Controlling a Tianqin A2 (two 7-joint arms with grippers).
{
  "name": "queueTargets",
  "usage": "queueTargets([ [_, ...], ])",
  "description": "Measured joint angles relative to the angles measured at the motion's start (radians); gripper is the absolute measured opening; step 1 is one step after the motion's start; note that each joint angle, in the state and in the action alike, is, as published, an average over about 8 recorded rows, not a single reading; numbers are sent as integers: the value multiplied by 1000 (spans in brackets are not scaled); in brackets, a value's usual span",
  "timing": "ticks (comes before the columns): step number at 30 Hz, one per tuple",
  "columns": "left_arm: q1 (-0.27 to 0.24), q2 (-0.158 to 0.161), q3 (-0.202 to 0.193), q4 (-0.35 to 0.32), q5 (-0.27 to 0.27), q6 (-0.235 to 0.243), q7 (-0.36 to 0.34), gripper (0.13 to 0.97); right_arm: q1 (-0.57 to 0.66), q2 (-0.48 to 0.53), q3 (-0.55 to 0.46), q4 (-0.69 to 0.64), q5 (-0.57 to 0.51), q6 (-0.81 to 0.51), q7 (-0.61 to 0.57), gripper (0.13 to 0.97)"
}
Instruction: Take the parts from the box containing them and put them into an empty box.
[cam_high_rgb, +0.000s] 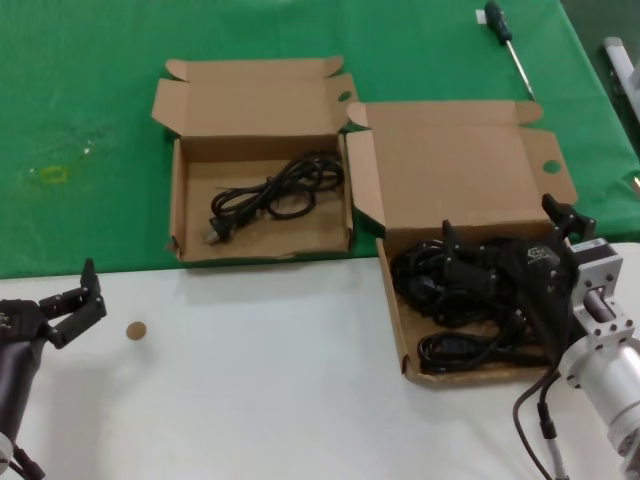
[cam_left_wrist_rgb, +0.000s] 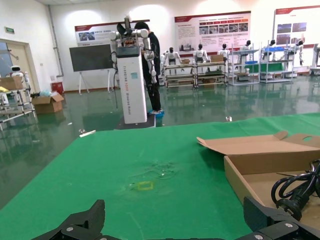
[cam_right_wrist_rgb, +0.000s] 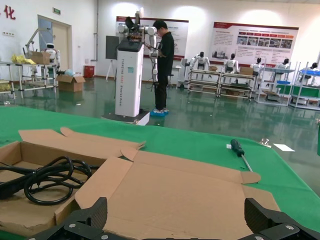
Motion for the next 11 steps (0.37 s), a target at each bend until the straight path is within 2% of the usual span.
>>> queueTargets([
  [11, 0, 0, 0, 0, 0, 0, 0, 966, 0, 0, 0, 0, 0, 0, 0, 966],
])
